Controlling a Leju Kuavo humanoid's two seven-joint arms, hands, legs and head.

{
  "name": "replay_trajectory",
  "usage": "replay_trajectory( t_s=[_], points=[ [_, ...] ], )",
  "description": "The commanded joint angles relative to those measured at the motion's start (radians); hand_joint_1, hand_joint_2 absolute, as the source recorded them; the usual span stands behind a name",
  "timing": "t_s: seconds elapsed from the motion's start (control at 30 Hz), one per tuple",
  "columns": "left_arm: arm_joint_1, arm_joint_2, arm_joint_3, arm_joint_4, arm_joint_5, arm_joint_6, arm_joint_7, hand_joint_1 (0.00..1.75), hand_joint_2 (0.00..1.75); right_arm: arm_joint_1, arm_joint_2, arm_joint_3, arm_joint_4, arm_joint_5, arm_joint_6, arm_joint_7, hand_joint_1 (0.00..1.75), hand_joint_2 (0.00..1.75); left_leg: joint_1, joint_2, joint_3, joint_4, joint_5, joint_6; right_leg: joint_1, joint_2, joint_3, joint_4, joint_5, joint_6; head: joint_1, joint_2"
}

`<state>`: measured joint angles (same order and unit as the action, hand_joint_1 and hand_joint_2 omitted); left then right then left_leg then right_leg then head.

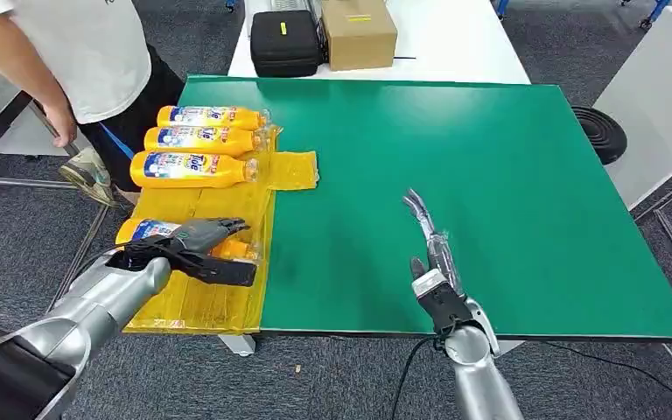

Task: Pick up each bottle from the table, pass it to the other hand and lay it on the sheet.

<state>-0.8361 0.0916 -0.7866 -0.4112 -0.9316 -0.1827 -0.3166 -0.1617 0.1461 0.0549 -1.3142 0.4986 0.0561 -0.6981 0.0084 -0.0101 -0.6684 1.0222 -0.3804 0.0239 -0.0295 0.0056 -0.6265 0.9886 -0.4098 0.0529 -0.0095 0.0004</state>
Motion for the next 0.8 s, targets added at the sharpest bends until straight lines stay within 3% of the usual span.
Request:
replay_trajectory(
  t_s=[0.03, 0.23, 0.27, 0.8],
  points=[
    [0.012, -0.005, -0.025, 0.065, -0.001, -0.013, 0.004, 0.00, 1.75, -0.040, 0.002, -0.008, 0.080, -0.006, -0.004, 0.000, 0.00, 0.00, 0.001, 0.004, 0.007, -0.001, -0.003, -0.001, 0.001, 0.002, 0.007, -0.002, -0.001, -0.003, 0.000, 0.000],
    [0.010, -0.005, -0.026, 0.063, -0.001, -0.013, 0.004, 0.00, 1.75, -0.040, 0.000, -0.011, 0.081, -0.007, -0.006, 0.000, 0.00, 0.00, 0.001, 0.003, 0.006, -0.001, -0.002, -0.001, 0.001, 0.002, 0.006, -0.002, -0.001, -0.003, 0.000, 0.000],
    [0.008, -0.003, -0.026, 0.063, -0.002, -0.013, 0.004, 0.00, 0.00, -0.040, 0.001, -0.012, 0.083, -0.008, -0.006, 0.000, 0.00, 0.00, 0.001, 0.003, 0.006, -0.001, -0.002, -0.001, 0.001, 0.002, 0.006, -0.002, -0.001, -0.003, 0.000, 0.000],
    [0.037, 0.095, 0.025, -0.248, 0.058, 0.051, -0.072, 0.00, 0.00, -0.017, 0.010, -0.062, 0.085, 0.008, -0.018, 0.001, 0.00, 0.00, 0.001, 0.002, 0.004, 0.000, -0.003, -0.001, 0.002, 0.001, 0.004, -0.001, -0.002, -0.003, 0.000, 0.000]
  ],
)
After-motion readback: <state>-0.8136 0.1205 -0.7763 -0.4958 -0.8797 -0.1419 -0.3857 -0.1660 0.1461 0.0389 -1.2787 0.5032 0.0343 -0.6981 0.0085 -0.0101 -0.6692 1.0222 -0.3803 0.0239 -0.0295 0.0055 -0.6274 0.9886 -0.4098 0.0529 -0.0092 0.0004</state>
